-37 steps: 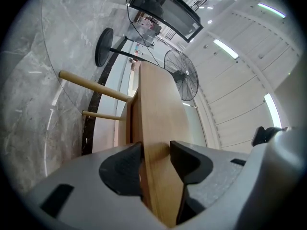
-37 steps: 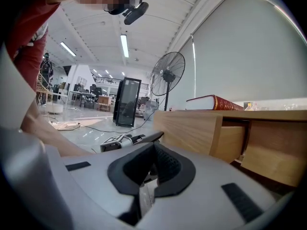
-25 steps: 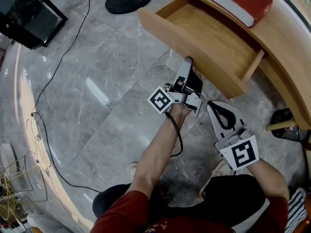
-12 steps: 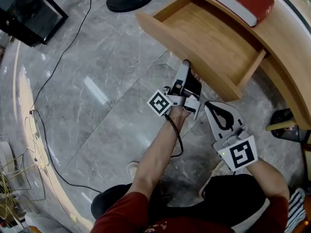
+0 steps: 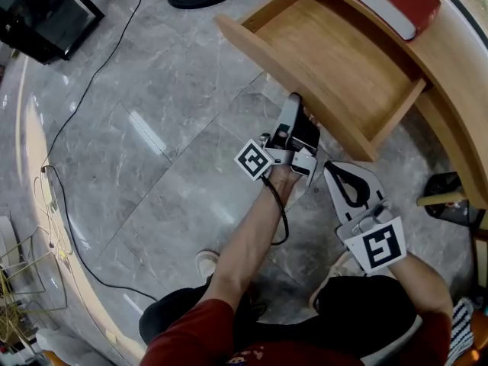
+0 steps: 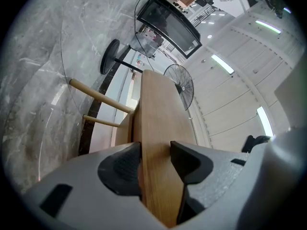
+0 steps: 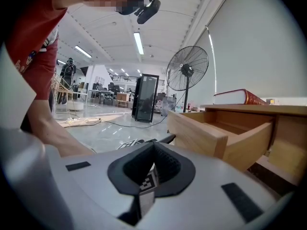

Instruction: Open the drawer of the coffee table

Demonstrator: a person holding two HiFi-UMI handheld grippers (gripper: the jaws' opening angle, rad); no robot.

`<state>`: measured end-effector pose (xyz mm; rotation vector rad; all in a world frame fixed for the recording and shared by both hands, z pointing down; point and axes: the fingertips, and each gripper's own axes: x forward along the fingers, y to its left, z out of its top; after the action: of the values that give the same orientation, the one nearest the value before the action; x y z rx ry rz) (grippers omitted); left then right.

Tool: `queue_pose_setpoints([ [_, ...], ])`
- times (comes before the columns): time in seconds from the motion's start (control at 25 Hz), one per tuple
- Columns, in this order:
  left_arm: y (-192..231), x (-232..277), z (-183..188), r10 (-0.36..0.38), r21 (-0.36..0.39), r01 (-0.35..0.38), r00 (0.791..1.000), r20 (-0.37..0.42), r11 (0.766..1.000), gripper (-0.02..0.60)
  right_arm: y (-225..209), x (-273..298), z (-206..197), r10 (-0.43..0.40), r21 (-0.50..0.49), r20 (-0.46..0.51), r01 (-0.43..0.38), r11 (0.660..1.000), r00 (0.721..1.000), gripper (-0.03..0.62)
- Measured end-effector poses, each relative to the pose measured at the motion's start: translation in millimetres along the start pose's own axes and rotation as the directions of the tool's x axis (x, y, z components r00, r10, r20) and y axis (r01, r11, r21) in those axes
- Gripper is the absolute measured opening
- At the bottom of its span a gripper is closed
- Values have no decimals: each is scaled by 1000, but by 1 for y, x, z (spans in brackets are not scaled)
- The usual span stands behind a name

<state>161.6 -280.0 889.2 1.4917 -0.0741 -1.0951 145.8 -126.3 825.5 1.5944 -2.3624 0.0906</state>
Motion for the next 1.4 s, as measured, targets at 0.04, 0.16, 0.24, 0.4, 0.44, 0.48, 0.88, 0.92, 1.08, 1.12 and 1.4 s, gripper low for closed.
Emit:
queue_pose_setpoints([
  [0.04,0,0,0,-5,-2,5,1000,1,1000,199,1,0,-1,3,-2,-6,-3,1000,1000,-5],
  [0.16,0,0,1,-16,-9,16,1000,8,1000,201,2,1,-6,11,-5,-18,-11,1000,1000,-5],
  [0.24,1,0,1,-16,-7,16,1000,5,1000,201,1,0,-9,8,0,-24,-8,1000,1000,-5],
  [0.4,2,0,0,-14,3,14,1000,-6,1000,204,0,0,-9,7,2,-24,-7,1000,1000,-5],
  [0.44,2,-1,0,-12,6,12,1000,-7,1000,204,1,0,-9,8,3,-24,-8,1000,1000,-5],
  [0.48,2,-1,0,-8,13,8,1000,-10,1000,204,1,0,-9,10,2,-25,-10,1000,1000,-5],
  [0.88,19,-22,9,109,164,-101,993,-38,981,204,7,0,-17,36,4,-46,-36,999,998,-5],
  [0.92,22,-27,12,130,189,-121,991,-41,975,204,8,0,-17,36,4,-46,-35,999,998,-5],
  [1.08,35,-45,16,218,276,-192,974,-66,942,204,7,1,-18,35,10,-49,-35,999,998,-5],
  [1.12,38,-48,18,246,314,-214,967,-67,925,204,7,1,-18,36,11,-50,-35,999,998,-5],
  [1.4,54,-61,33,440,655,-290,895,-72,697,204,9,4,-20,39,15,-60,-38,999,997,-5],
])
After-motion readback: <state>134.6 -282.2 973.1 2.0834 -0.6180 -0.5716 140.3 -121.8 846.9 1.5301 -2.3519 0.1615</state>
